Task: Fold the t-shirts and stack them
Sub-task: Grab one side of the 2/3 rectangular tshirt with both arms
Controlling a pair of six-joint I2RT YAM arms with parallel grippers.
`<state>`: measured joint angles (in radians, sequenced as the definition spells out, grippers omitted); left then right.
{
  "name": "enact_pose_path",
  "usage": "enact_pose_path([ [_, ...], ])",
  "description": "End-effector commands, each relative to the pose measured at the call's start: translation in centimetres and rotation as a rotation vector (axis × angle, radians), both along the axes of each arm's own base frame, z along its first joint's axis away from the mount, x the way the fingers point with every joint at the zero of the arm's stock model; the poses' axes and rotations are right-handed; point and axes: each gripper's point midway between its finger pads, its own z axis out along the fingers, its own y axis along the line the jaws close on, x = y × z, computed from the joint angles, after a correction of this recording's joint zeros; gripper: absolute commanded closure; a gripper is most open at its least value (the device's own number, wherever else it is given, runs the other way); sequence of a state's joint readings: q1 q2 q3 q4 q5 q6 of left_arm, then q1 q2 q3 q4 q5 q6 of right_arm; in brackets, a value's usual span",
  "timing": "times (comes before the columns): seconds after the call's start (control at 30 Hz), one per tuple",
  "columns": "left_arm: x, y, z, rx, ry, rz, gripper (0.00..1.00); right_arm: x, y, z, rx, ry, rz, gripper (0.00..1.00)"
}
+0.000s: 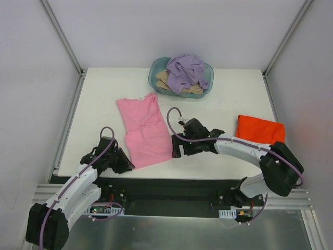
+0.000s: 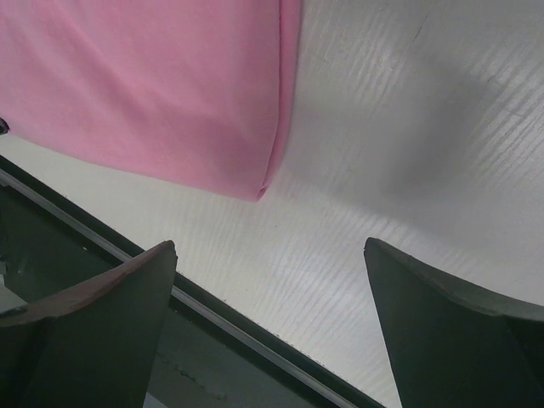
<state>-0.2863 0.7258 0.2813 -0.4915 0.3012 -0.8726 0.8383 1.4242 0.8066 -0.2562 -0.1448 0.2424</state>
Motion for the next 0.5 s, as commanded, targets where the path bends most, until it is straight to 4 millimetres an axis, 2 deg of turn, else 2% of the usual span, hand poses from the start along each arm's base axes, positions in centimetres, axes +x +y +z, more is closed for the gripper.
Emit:
enact_pose_path([
  [0.0, 0.0, 0.8, -0.8, 0.048, 0.011, 0.013, 0.77, 1.3, 1.9, 1.1, 0.059, 0.0, -0.028, 0.05],
  [0.03, 0.0, 0.9, -1.0, 0.052, 0.014, 0.013, 0.77, 1.5, 2.3, 1.0, 0.067, 0.003, -0.027, 0.05],
  [0.27, 0.7, 1.0, -1.2, 0.07, -0.001, 0.011, 0.8, 2.0, 3.8, 0.2, 0.08, 0.03, 0.013, 0.24],
  [0.33, 0.7, 1.1, -1.4, 0.079, 0.008, 0.009, 0.95, 2.1, 4.2, 0.0, 0.091, 0.034, 0.017, 0.27],
  [0.37, 0.7, 1.1, -1.4, 0.079, 0.009, 0.007, 1.0, 2.1, 4.3, -0.1, 0.091, 0.036, 0.02, 0.3],
  [0.43, 0.7, 1.1, -1.4, 0.079, 0.009, 0.007, 1.0, 2.3, 4.2, -0.9, 0.076, 0.046, 0.008, 0.34],
  [0.47, 0.6, 1.1, -1.6, 0.079, 0.013, 0.006, 1.0, 2.2, 4.3, -1.2, 0.072, 0.056, 0.011, 0.4],
])
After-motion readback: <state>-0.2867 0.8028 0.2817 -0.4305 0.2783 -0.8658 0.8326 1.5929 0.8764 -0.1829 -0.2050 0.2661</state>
